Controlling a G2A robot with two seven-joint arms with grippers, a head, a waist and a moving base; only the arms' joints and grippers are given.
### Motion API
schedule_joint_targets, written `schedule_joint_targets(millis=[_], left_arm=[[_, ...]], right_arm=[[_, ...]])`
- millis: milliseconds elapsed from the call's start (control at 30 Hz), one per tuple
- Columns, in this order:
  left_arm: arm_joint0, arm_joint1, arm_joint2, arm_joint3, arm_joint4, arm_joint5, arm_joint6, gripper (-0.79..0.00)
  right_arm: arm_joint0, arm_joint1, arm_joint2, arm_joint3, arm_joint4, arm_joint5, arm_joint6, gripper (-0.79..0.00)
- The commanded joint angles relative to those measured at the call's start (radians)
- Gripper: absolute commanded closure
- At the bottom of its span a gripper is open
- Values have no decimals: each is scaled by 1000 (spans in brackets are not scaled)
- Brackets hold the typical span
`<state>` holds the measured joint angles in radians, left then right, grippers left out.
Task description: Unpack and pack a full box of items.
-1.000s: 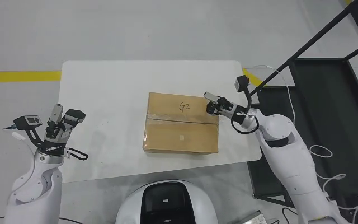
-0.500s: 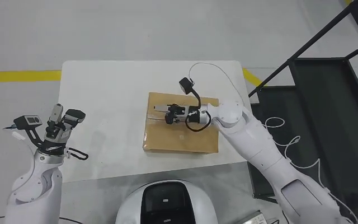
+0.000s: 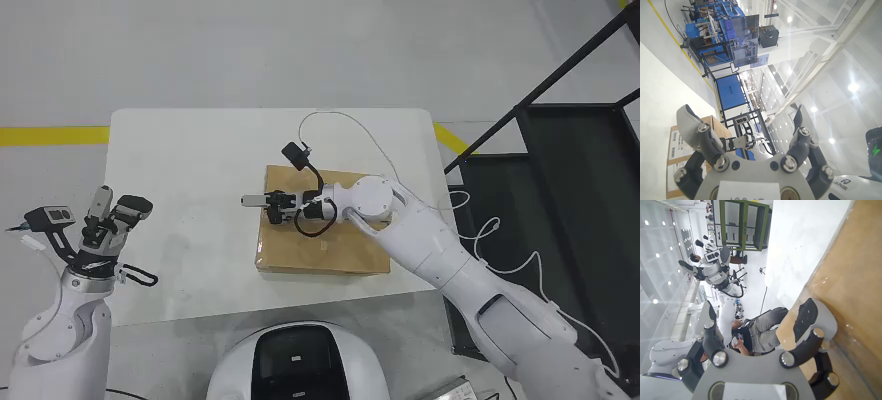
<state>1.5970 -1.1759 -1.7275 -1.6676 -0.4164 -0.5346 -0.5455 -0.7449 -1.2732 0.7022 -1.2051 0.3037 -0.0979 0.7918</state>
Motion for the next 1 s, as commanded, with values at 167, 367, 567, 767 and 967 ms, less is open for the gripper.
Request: schedule_joint_targets(millis=[167,367,567,767,967], left_arm=[[0,0,0,0,0,0,0,-785],[0,0,0,0,0,0,0,-785],[0,0,0,0,0,0,0,-785],[0,0,0,0,0,0,0,-785],[0,0,0,0,0,0,0,-785]], right_arm=[[11,-12,6,36,9,13,19,-785],[-26,8,62,11,8,81,46,-785],[-99,46,151,-66,-33,136,58,-785],[-168,81,240,-134,-76,190,75,-785],[-231,105,307,-197,-103,214,78,-785]])
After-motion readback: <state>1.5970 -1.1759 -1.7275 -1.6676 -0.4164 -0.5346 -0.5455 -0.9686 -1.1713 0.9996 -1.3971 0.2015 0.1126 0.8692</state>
